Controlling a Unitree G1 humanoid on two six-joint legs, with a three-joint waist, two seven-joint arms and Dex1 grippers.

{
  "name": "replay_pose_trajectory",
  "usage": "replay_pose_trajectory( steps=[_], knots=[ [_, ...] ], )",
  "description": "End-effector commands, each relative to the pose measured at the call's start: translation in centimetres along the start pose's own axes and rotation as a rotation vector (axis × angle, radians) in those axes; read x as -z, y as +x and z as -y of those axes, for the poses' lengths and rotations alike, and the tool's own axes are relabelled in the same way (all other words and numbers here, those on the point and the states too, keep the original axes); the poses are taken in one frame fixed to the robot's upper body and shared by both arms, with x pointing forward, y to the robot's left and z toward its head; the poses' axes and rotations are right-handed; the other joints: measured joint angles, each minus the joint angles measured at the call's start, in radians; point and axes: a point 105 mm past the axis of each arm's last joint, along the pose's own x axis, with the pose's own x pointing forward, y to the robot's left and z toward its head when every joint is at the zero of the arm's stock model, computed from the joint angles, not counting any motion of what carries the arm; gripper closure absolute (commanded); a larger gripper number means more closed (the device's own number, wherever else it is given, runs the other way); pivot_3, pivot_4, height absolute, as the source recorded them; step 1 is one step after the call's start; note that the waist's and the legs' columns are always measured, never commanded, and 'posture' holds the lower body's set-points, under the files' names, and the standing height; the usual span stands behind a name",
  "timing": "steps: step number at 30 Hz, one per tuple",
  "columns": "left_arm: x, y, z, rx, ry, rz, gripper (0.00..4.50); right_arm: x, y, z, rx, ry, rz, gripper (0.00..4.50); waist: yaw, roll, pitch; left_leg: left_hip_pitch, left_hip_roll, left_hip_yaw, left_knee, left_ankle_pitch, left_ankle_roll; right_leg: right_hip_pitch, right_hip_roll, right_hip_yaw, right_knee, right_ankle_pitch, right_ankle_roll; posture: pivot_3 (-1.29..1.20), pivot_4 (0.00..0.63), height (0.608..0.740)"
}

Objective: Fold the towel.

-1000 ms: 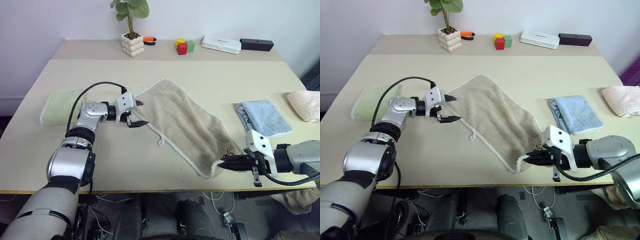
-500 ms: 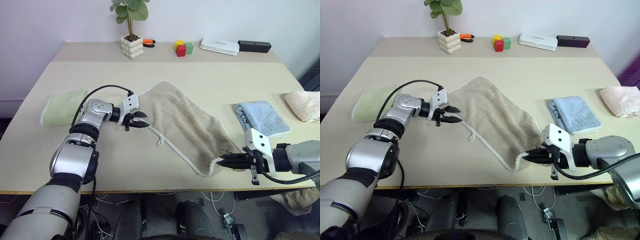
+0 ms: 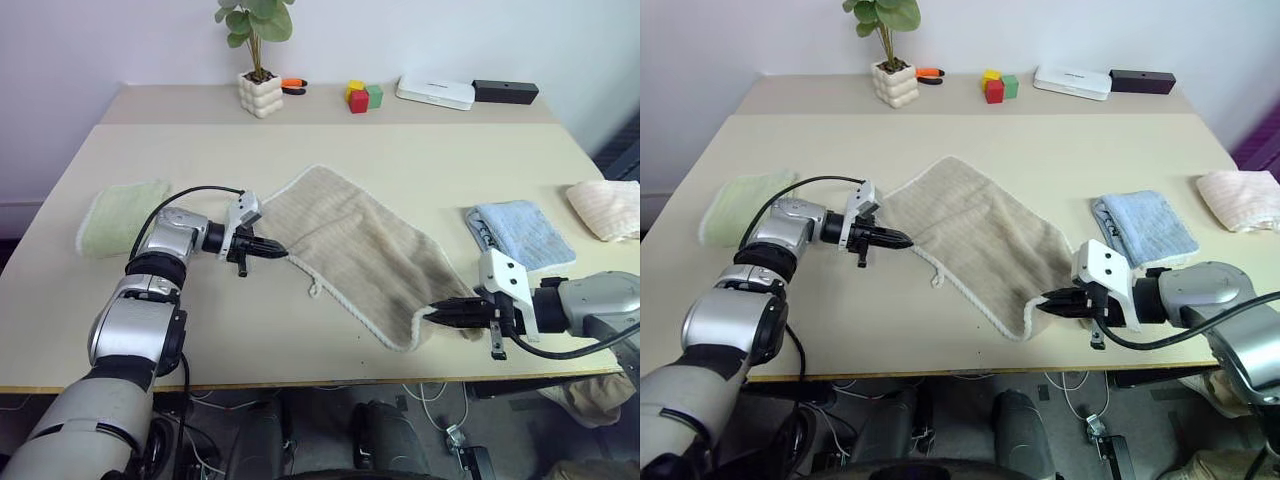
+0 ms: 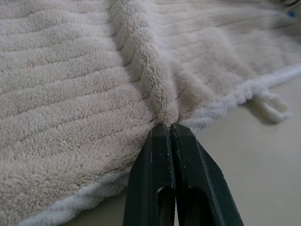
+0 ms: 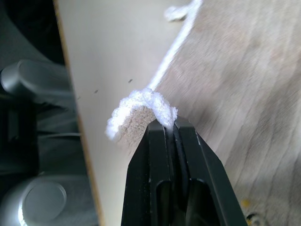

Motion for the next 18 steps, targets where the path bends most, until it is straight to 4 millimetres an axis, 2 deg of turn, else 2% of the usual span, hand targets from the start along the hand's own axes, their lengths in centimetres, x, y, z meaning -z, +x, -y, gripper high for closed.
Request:
replay_pose_trajectory(
  steps=[1,4,7,13,18],
  knots=[
    [-0.8,-1.3,0.6,-0.006,0.039,0.024,4.47,-0.4,-0.1,0.6,0.024,-0.037,0.006,4.5,0.0,0.0,0.0,0.0,0.0,0.0,0.0,0.0,0.0,0.0,0.0,0.0,0.0,0.0,0.0,0.0,0.15,0.735],
    [-1.7,-0.9,2.6,0.015,0.04,0.092,4.47,-0.3,0.1,1.0,0.033,-0.042,0.003,4.5,0.0,0.0,0.0,0.0,0.0,0.0,0.0,0.0,0.0,0.0,0.0,0.0,0.0,0.0,0.0,0.0,0.15,0.735],
    [-1.6,-0.1,5.1,0.051,0.018,0.101,4.47,-0.4,0.3,1.3,0.033,-0.049,0.009,4.5,0.004,0.0,0.0,0.0,0.0,-0.001,0.0,0.0,0.0,0.0,0.0,0.0,0.0,0.0,0.0,0.0,0.15,0.735],
    [-1.0,0.7,7.0,0.023,0.007,0.089,4.47,-0.5,0.7,1.5,0.03,-0.058,0.014,4.5,0.004,0.0,0.0,0.0,0.0,-0.001,0.0,0.0,0.0,0.001,0.0,0.0,0.0,0.0,0.0,0.0,0.15,0.735],
    [-1.3,1.2,6.7,-0.017,0.071,0.142,4.47,-0.5,0.8,1.6,0.029,-0.062,0.016,4.5,0.006,0.0,0.0,0.0,0.0,-0.002,0.0,0.0,0.0,0.001,0.0,0.0,0.0,0.0,0.0,0.0,0.15,0.735]
  ],
)
